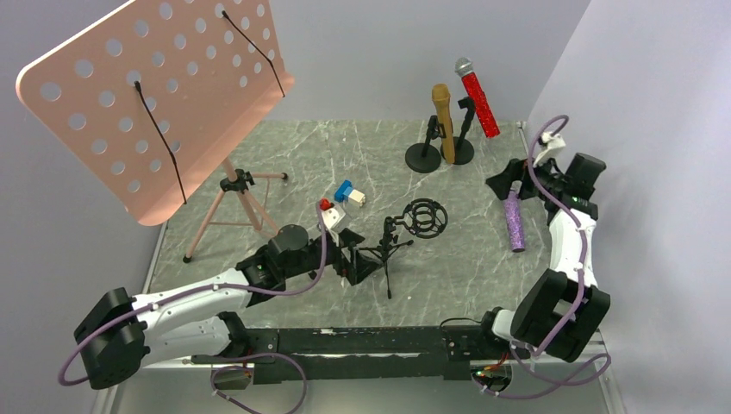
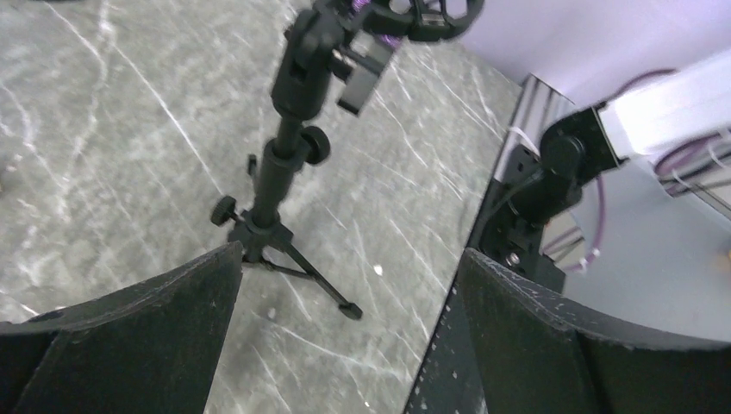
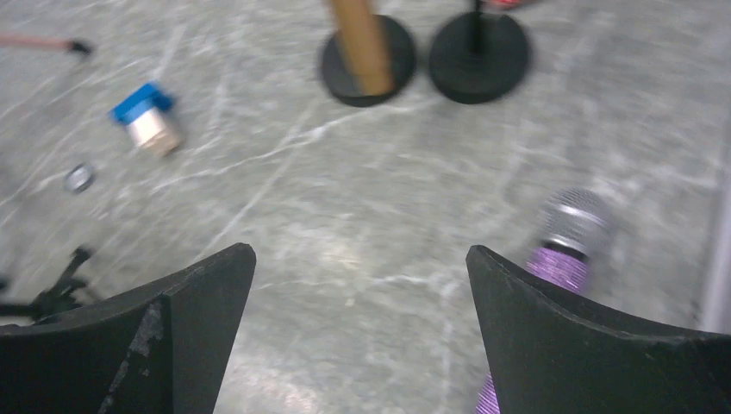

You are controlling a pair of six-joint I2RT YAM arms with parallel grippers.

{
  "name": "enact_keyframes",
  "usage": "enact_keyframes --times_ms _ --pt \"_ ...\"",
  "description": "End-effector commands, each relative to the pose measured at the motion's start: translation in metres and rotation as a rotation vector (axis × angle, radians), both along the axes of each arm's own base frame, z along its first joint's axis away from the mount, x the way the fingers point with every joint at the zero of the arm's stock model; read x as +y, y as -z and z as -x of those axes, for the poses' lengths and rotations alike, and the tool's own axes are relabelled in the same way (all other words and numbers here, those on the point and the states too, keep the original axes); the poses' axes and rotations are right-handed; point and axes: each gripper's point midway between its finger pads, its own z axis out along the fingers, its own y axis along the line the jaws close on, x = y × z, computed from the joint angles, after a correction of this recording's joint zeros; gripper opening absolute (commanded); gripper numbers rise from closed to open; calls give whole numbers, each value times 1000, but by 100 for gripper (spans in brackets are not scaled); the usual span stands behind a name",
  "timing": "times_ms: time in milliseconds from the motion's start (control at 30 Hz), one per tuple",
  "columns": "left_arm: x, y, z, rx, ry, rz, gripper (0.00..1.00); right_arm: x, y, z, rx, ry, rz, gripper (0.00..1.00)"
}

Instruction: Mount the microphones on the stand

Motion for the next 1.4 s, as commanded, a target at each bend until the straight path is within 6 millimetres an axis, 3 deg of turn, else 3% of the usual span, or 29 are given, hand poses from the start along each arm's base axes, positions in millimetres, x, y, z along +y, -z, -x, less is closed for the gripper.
enact_keyframes --times_ms 0,133,367,467,667,833,1033,1133,1367 --pt "0 2 27 82 140 34 99 -63 -11 -17 6 332 65 100" --pt "8 16 21 63 98 -26 99 -92 18 -16 118 506 87 100" --pt "14 25 9 20 35 -40 99 -120 96 -13 400 608 157 100" --pt "11 27 11 20 47 -15 99 -124 118 -20 470 609 196 99" --pt "7 34 15 36 73 -7 99 -110 158 -34 573 544 274 99" --pt "10 39 13 31 65 -34 99 -101 173 -49 604 504 324 97" --pt "9 40 11 26 60 -46 99 -105 182 -65 640 483 331 87" --pt "9 41 10 29 54 -45 99 -105 189 -64 652 485 331 78" --pt "8 43 11 41 64 -48 99 -110 194 -66 650 502 357 75"
